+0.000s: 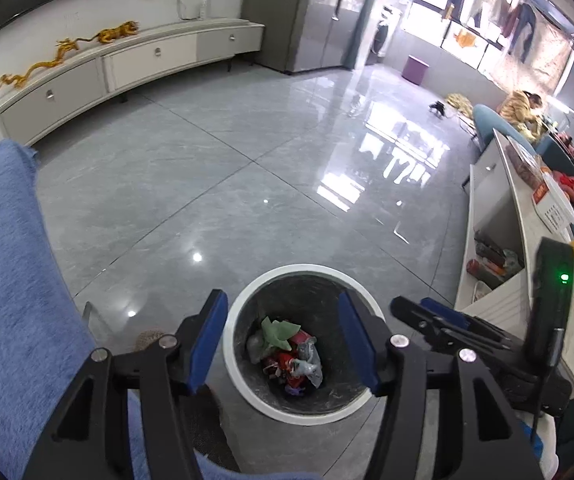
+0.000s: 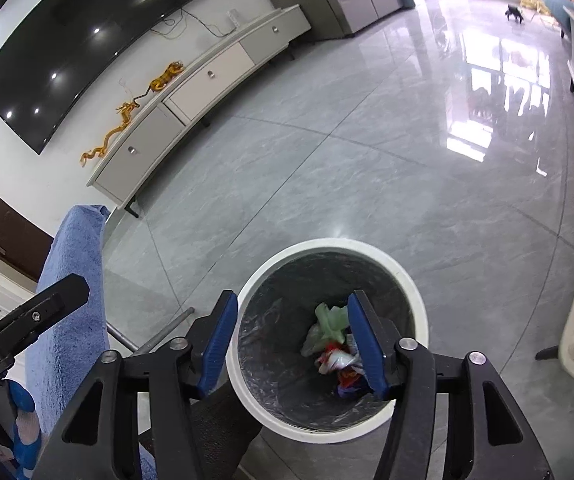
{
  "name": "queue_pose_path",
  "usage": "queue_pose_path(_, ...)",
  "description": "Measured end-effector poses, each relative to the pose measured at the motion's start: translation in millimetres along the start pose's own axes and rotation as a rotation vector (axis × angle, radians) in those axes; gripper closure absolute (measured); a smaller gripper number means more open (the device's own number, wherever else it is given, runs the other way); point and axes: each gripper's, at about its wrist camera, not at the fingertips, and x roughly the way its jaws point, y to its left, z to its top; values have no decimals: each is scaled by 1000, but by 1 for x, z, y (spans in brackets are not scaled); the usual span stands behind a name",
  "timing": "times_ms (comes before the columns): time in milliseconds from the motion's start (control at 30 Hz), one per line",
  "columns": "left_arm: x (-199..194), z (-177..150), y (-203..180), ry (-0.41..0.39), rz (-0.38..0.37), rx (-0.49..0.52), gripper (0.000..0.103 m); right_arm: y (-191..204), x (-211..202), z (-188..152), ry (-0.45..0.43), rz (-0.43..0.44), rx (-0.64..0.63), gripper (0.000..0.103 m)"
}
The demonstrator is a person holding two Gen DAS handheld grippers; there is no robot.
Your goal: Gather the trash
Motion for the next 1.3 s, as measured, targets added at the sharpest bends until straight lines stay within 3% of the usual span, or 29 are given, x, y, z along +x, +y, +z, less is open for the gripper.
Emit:
queue_pose_path(100, -18, -5, 10, -46, 50, -25, 37, 14, -11, 3, -25, -19, -37, 42)
queue_pose_path(333, -87, -34, 48, -203, 231, -97, 37, 74, -46, -6, -103, -45, -194, 22)
queue_pose_path(700, -186, -73, 102, -425, 476, -164, 37, 176, -88, -33, -220, -40, -403, 6)
queue_pose_path(800, -199, -82, 116, -448, 507, -190, 35, 195, -95, -39, -253, -51, -443, 3)
queue_pose_path(867, -206, -90, 125, -459, 529, -211, 26, 207, -98, -43, -275, -60, -471, 1)
queue_pose_path(1033, -216, -99, 138, -480, 567, -241, 22, 225, -100, -51, -312, -77, -508, 1)
queue_pose_path(1167, -220, -102, 140, -492, 574, -260, 7, 228, -95, -56, -312, -78, -507, 1)
queue_pose_path(1300, -222, -103, 139, -500, 579, -264, 2, 226, -94, -57, -316, -97, -502, 1)
